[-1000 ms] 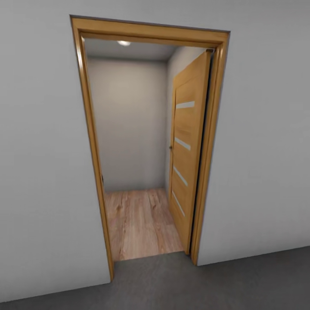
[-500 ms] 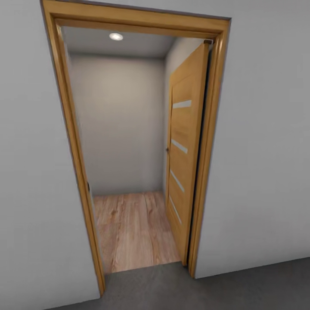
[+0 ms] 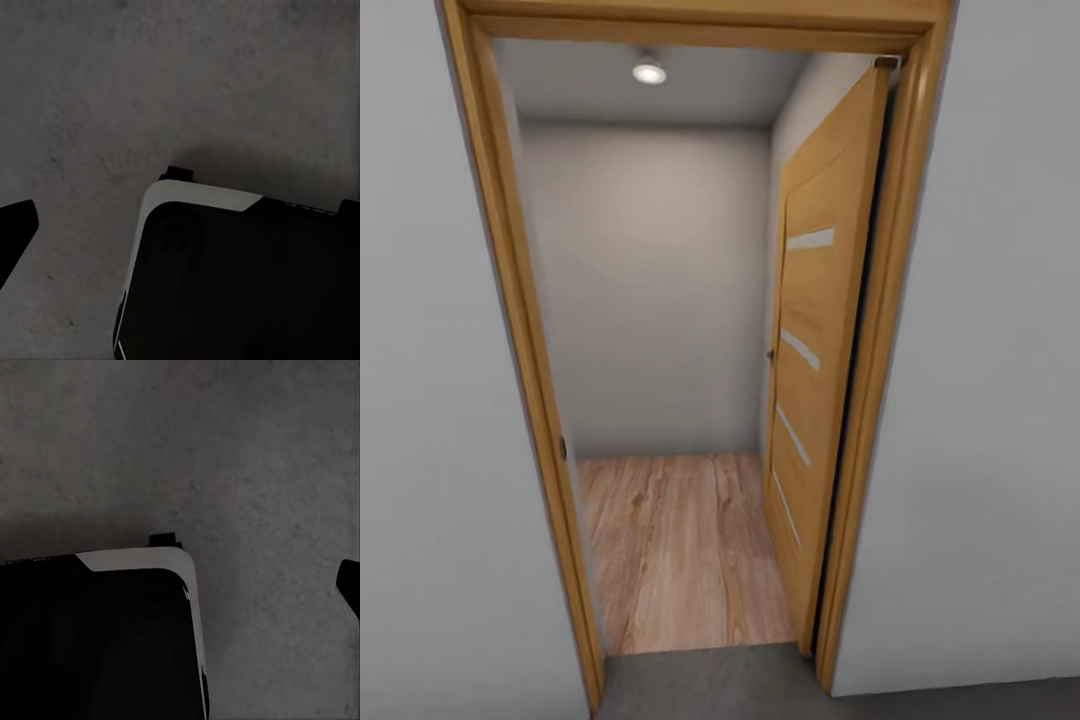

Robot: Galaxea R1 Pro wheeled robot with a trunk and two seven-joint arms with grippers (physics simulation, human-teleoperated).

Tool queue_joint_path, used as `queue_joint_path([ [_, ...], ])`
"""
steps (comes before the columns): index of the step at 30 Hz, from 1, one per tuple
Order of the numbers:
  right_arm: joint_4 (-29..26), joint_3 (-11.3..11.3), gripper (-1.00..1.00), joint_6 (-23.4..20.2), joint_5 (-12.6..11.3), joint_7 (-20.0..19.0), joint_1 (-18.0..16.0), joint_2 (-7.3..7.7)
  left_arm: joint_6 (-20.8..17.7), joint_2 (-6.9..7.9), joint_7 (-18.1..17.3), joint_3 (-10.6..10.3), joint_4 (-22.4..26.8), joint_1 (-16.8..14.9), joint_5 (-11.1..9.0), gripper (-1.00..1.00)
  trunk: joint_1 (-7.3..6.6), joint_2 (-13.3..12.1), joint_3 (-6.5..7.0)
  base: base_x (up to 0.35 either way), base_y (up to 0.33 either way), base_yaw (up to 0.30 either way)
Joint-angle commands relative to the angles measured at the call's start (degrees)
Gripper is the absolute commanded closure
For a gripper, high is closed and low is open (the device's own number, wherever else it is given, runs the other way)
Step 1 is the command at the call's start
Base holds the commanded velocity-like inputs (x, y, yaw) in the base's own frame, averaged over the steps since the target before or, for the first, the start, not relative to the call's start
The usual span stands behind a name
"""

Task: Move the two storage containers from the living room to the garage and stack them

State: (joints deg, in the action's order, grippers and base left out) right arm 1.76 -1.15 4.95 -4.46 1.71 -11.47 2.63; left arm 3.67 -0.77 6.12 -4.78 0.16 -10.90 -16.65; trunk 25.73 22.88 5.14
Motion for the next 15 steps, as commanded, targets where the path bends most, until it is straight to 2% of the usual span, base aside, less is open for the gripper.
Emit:
queue_joint_path([
  [1, 0.2, -0.1, -1.00, 0.4, -0.5, 0.0, 0.0, 0.00, 0.2, -0.02, 0.2, -0.5, -0.1, 0.0, -0.5, -1.00, 0.05, 0.0, -0.02, 0.317, -0.158, 0.270],
  [15, 0.2, -0.1, -1.00, 0.4, -0.5, 0.0, 0.0, 0.00, 0.2, -0.02, 0.2, -0.5, -0.1, 0.0, -0.5, -1.00, 0.05, 0.0, -0.02, 0.318, -0.158, 0.272],
])
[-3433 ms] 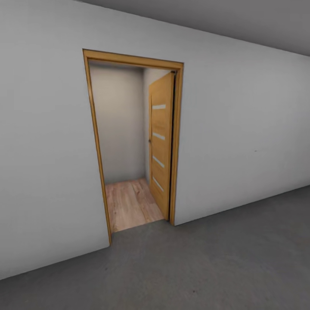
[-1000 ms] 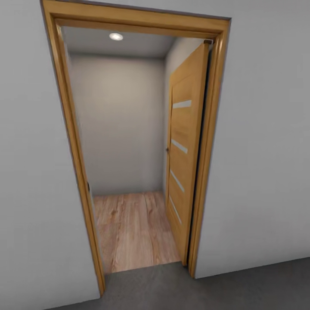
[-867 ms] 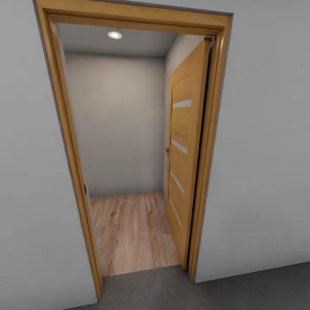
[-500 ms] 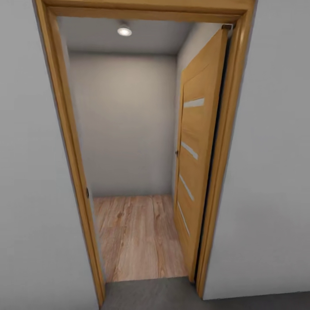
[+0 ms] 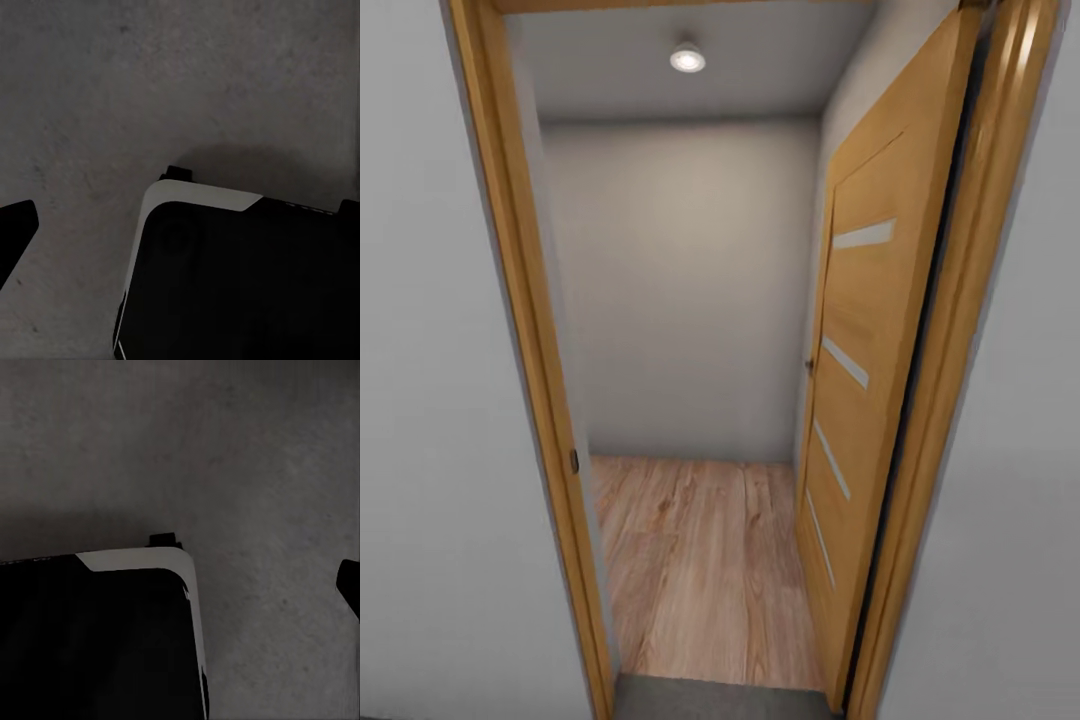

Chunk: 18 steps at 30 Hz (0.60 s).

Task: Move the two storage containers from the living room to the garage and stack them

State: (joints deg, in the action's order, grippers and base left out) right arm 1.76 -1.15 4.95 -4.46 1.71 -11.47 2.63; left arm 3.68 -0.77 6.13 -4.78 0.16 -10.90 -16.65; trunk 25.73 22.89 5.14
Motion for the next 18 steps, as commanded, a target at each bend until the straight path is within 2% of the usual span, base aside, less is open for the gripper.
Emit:
queue_joint_path([
  [1, 0.2, -0.1, -1.00, 0.4, -0.5, 0.0, 0.0, 0.00, 0.2, -0.02, 0.2, -0.5, -0.1, 0.0, -0.5, -1.00, 0.05, 0.0, -0.02, 0.318, -0.143, 0.272],
  [7, 0.2, -0.1, -1.00, 0.4, -0.5, 0.0, 0.0, 0.00, 0.1, 0.01, 0.2, -0.5, -0.1, 0.0, -0.5, -1.00, 0.05, 0.0, -0.02, 0.319, -0.057, 0.205],
  [18, 0.2, 0.1, -1.00, 0.3, -0.4, 0.0, 0.0, -0.05, -0.1, 0.15, 0.2, -0.5, -0.1, 0.0, -0.6, -1.00, 0.05, 0.0, -0.02, 0.324, -0.002, 0.010],
])
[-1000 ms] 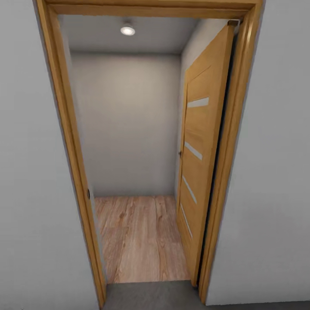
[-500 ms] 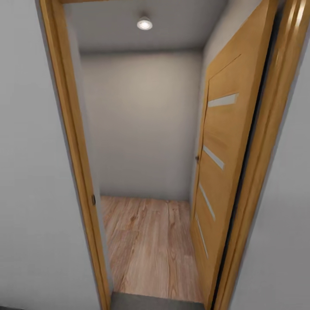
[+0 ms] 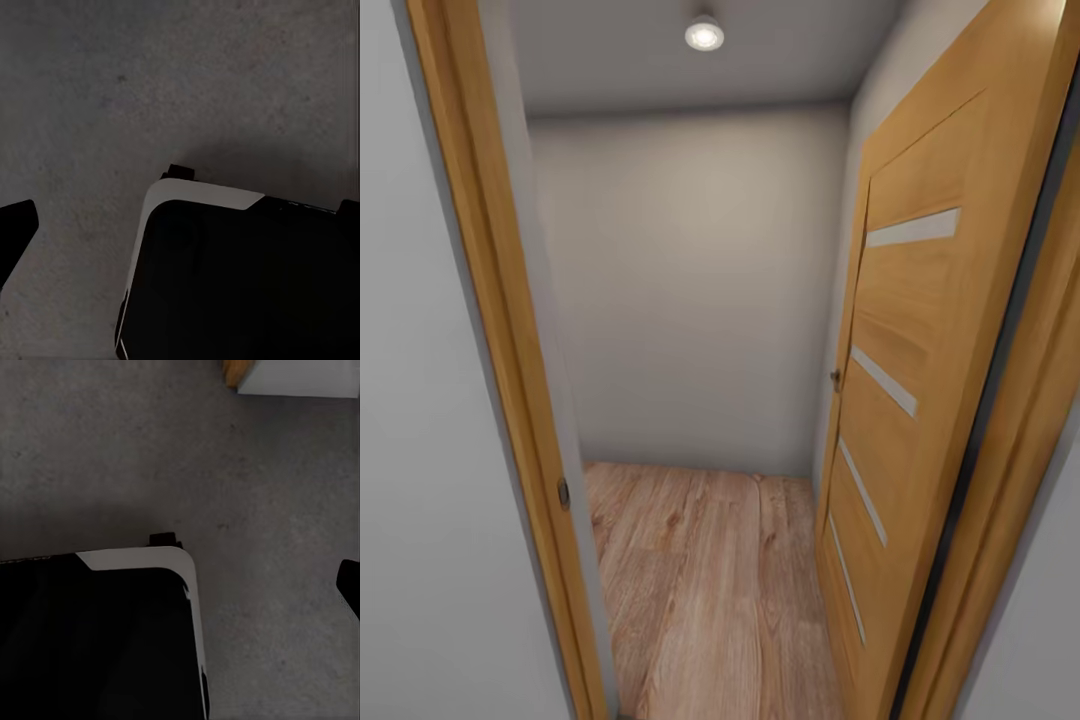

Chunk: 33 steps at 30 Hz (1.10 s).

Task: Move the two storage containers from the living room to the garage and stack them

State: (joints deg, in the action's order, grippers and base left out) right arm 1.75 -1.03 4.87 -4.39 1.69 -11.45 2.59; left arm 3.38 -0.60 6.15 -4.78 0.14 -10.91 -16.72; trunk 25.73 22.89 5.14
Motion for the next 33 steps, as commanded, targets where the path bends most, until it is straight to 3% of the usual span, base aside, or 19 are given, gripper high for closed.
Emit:
queue_joint_path([
  [1, 0.2, 0.0, -1.00, 0.4, -0.5, 0.0, -0.1, -0.02, 0.2, -0.02, 0.2, -0.5, 0.0, 0.0, -0.5, -1.00, 0.05, 0.0, -0.02, 0.324, 0.000, 0.000],
  [27, 0.2, 0.0, -1.00, 0.4, -0.4, 0.0, -0.1, -0.07, 0.4, -0.11, 0.2, -0.5, 0.0, -0.1, -0.4, -1.00, 0.05, 0.0, -0.02, 0.323, 0.000, 0.000],
  [33, 0.2, 0.0, -1.00, 0.4, -0.4, 0.0, -0.1, -0.12, 0.6, -0.14, 0.2, -0.5, 0.0, 0.0, -0.4, -1.00, 0.05, 0.0, -0.02, 0.160, 0.000, 0.000],
])
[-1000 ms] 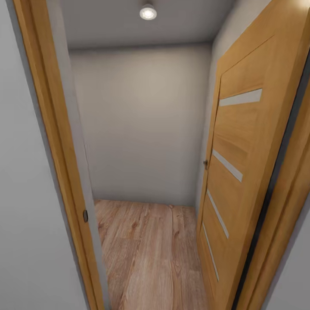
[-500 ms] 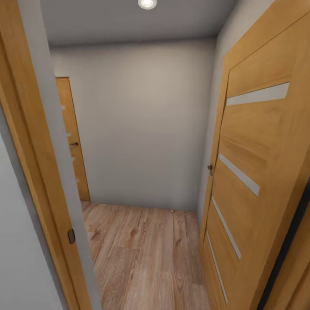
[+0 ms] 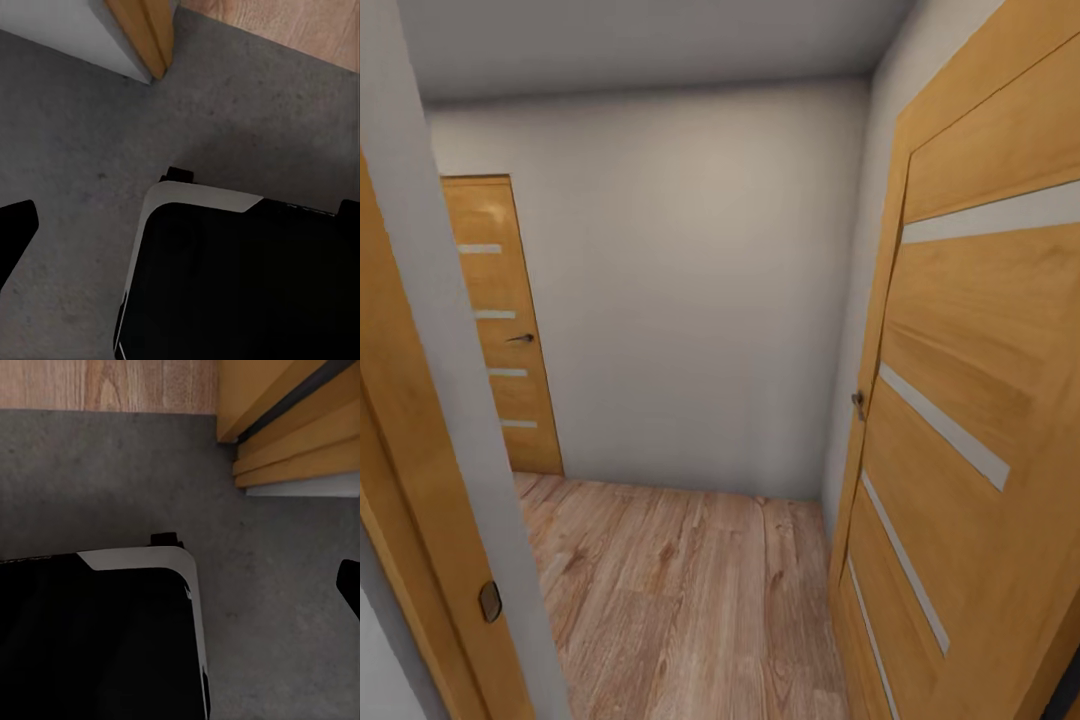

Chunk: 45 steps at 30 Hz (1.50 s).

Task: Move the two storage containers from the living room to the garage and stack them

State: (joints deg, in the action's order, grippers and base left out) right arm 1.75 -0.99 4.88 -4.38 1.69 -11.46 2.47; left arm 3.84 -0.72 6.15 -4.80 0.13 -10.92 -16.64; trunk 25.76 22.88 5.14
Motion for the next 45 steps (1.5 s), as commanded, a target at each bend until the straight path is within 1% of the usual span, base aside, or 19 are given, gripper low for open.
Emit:
queue_joint_path([
  [1, 0.2, -0.1, -1.00, 0.4, -0.5, 0.0, -0.1, -0.01, 0.2, -0.04, 0.2, -0.5, 0.0, 0.0, -0.5, -1.00, 0.03, 0.0, -0.02, 0.034, 0.000, 0.000],
  [17, 0.2, -0.1, -1.00, 0.4, -0.5, 0.0, -0.1, -0.01, 0.5, -0.07, 0.2, -0.6, 0.0, 0.0, -0.5, -1.00, 0.03, 0.0, -0.02, 0.014, 0.000, 0.000],
  [37, 0.2, -0.1, -1.00, 0.3, -0.5, 0.0, -0.1, -0.01, 0.5, 0.02, 0.2, -0.5, 0.0, 0.0, -0.6, -1.00, 0.03, 0.0, -0.02, 0.296, 0.000, 0.000],
  [45, 0.2, -0.1, -1.00, 0.3, -0.5, 0.0, -0.1, -0.01, 0.7, -0.06, 0.2, -0.5, 0.0, 0.0, -0.6, -1.00, 0.03, 0.0, -0.02, 0.069, 0.000, 0.000],
])
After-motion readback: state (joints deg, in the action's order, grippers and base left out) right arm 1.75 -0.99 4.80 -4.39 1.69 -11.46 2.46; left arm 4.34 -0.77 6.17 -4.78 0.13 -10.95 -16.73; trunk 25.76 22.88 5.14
